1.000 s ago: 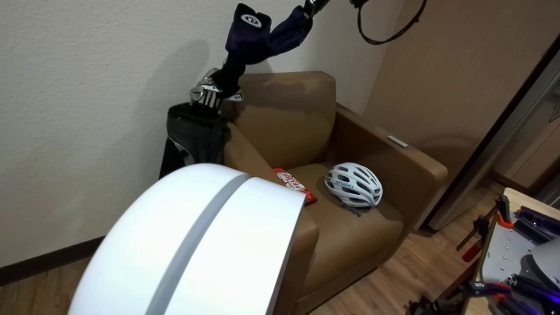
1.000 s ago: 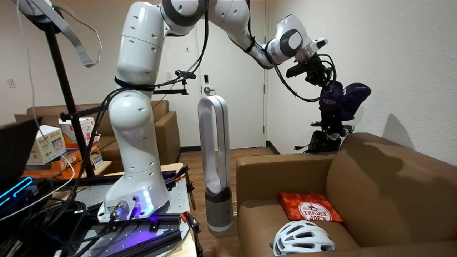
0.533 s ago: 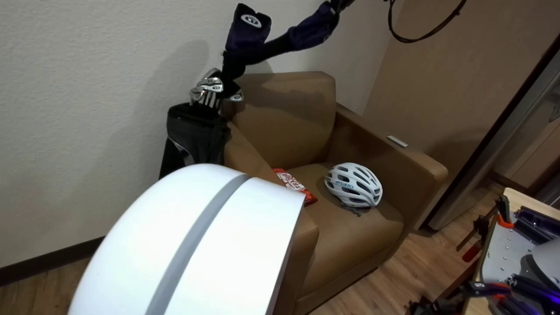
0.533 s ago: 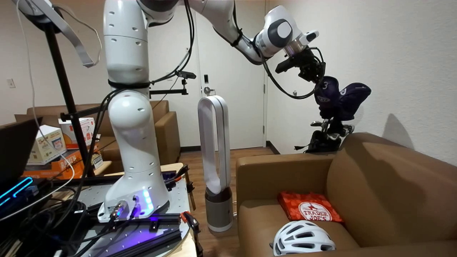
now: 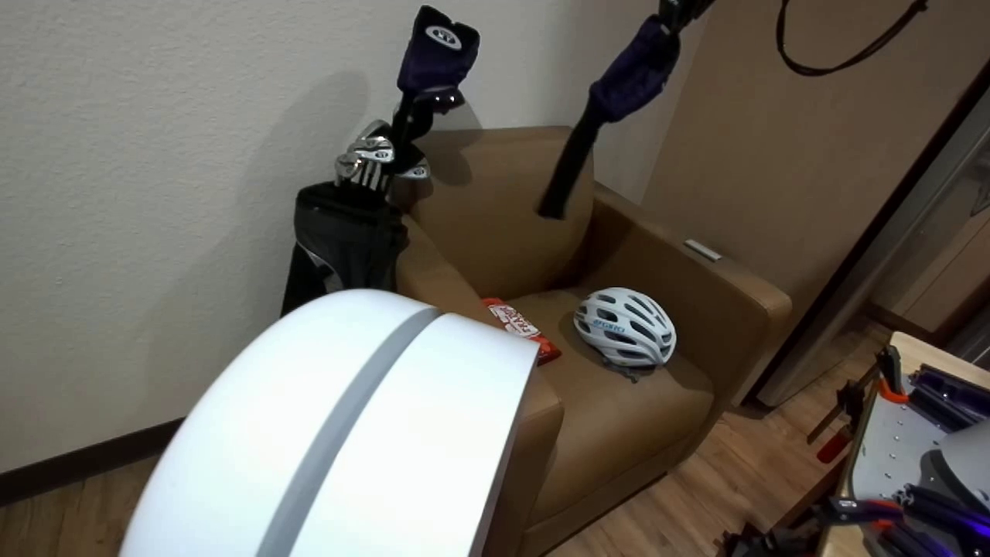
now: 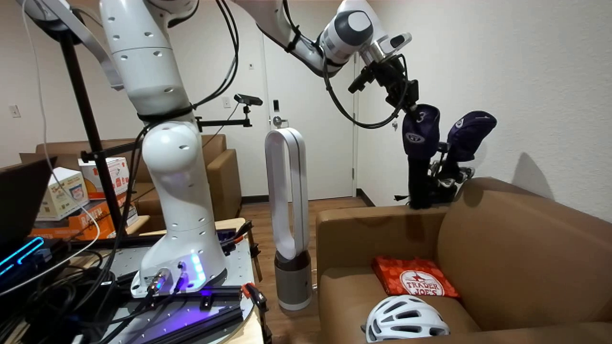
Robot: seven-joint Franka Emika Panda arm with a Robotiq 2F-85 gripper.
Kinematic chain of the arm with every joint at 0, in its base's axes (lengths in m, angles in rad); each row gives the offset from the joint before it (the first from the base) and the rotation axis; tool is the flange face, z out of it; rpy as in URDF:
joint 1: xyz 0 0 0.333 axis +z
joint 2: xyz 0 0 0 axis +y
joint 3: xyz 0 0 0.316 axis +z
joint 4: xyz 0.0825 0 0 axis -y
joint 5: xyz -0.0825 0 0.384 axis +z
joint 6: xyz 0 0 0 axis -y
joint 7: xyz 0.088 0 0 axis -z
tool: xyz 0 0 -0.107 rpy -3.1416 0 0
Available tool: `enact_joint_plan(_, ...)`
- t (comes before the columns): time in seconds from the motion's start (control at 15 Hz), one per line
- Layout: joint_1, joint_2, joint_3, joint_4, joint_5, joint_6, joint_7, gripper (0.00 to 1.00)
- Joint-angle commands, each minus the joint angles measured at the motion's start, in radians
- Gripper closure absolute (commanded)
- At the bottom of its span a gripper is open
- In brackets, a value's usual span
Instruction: Remove the cover from the golf club and put it on the sofa
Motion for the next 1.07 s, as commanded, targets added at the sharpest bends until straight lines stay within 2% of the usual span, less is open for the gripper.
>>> enact_joint_plan(0.0, -0.052, -0.059, 0.049, -0.063, 0.016, -0.036, -0.009, 0.93)
enact_joint_plan(0.2, -0.051, 0.026, 0.045, -0.058, 0.069, 0.124, -0.088, 0.93)
enact_joint_plan(0.4, -0.047, 0.125, 0.050, -0.029, 0.108, 0.213, -0.134, 0.93)
enact_joint_plan(0.47, -0.039, 0.176, 0.049, -0.010, 0.162, 0.225, -0.179, 0.93)
enact_joint_plan(0.67, -0.033, 0.279, 0.059, 0.047, 0.269, 0.168, -0.266, 0.93)
enact_joint_plan(0.8, -0.032, 0.347, 0.062, 0.093, 0.290, 0.154, -0.296, 0.93)
enact_joint_plan(0.93, -0.036, 0.405, 0.089, 0.137, 0.373, 0.120, -0.381, 0.93)
enact_joint_plan(1.0, -0.046, 0.423, 0.118, 0.153, 0.442, 0.073, -0.463, 0.93)
